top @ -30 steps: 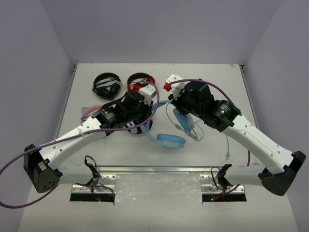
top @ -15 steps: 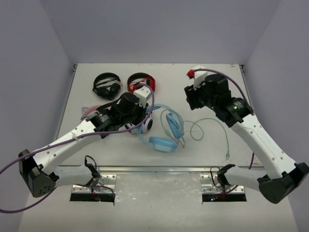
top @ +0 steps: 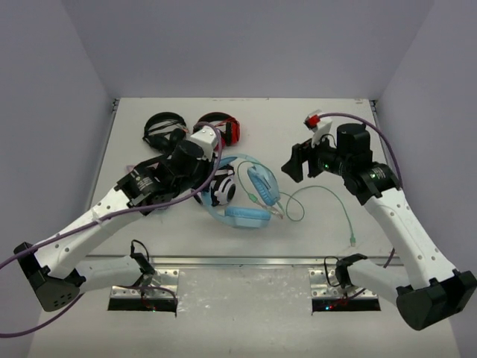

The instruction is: Wrap the headphones

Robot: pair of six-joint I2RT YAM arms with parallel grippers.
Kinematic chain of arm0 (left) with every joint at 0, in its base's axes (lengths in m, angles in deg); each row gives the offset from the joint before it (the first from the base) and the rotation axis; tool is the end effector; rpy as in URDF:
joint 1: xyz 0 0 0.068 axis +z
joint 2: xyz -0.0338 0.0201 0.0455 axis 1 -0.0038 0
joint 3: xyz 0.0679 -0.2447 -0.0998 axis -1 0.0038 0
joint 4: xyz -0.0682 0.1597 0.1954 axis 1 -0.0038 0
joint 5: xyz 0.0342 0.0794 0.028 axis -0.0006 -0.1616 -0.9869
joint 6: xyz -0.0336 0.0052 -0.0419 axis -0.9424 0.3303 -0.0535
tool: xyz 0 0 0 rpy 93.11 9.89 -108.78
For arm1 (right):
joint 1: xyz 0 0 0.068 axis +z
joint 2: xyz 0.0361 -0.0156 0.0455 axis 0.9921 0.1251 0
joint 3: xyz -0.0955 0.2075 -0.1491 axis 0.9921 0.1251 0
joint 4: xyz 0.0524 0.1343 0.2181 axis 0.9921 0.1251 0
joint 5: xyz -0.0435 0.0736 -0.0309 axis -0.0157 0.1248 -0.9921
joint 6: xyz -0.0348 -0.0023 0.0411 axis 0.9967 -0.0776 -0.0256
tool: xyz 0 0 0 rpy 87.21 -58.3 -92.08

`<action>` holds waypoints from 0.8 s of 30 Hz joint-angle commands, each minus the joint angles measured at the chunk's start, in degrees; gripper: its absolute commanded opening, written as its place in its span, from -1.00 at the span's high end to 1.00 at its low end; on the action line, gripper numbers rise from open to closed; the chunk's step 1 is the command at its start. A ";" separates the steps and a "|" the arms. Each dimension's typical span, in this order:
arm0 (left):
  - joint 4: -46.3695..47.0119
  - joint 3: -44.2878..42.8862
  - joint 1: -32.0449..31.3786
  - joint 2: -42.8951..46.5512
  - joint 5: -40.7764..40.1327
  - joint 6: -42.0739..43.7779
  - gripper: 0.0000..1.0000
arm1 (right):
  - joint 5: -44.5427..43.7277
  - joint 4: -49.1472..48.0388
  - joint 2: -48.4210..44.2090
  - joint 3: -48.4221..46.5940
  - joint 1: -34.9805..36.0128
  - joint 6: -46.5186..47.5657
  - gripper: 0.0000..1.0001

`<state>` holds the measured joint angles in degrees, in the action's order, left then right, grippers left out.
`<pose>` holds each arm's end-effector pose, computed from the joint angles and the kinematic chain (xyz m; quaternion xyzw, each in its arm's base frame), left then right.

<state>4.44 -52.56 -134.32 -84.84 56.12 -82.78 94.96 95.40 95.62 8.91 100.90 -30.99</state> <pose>0.1660 -0.1509 0.3625 0.1988 0.8676 -0.1072 0.4431 0.2174 0.0816 0.3635 -0.1613 0.8322 0.2304 0.4778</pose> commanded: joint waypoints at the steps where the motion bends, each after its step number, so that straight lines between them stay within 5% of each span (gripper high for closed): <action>1: 1.03 -9.68 -0.11 1.11 -5.48 -8.39 0.99 | 13.81 -6.24 -2.78 5.42 0.11 1.73 -0.56; 11: -7.33 -21.21 -0.11 -0.04 -8.13 -15.78 0.99 | 11.61 -23.72 -4.10 19.74 -0.07 -1.51 -0.45; 17: -7.77 -24.64 -0.11 0.58 -6.28 -18.50 0.99 | 4.85 -30.95 -0.69 19.77 -0.07 -0.82 -0.35; 22: -4.97 -25.09 -0.11 2.77 -6.63 -21.40 0.99 | 9.49 -33.65 3.63 19.66 0.10 -2.56 0.41; 24: -3.12 -24.04 -0.11 4.44 -6.64 -23.07 0.99 | 12.04 -36.99 3.89 22.82 0.11 -5.29 0.44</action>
<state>-8.15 -74.15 -134.32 -84.58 49.13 -99.98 103.38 66.09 99.20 30.17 100.95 -33.48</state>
